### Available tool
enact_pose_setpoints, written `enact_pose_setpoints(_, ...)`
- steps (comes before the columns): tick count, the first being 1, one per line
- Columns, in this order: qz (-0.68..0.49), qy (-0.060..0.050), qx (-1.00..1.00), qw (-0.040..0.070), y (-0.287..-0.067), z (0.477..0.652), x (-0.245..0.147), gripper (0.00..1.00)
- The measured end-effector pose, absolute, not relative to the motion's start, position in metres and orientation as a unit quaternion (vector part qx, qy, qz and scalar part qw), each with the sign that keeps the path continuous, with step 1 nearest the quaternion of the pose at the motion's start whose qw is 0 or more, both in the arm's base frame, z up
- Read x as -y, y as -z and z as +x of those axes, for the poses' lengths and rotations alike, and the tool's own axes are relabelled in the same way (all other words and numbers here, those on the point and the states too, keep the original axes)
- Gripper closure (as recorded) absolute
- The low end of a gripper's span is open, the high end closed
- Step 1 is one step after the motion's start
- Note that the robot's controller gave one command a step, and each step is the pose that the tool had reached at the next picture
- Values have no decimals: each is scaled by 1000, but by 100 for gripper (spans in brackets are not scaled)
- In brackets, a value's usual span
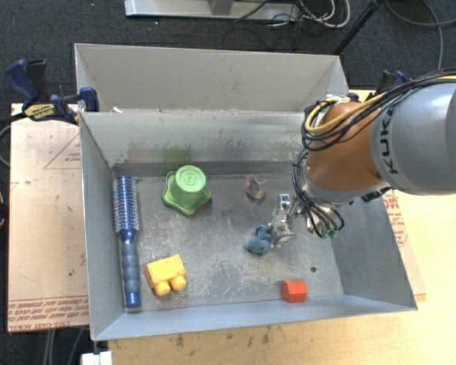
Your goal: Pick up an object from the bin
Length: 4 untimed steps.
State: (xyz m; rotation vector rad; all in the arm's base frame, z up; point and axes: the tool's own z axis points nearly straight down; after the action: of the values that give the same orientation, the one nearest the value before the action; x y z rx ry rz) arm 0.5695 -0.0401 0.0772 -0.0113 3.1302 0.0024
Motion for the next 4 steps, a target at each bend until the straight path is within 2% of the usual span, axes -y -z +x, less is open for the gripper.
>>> enact_pose_setpoints(1,-35,1,-999,6,-221,586,50,100)
enact_pose_setpoints(2,-35,0,-999,2,-216,584,50,0)
enact_pose_setpoints(3,-152,-2,-988,-3,-91,576,-22,0)
enact_pose_setpoints(4,-198,-2,-980,6,-77,575,38,0)
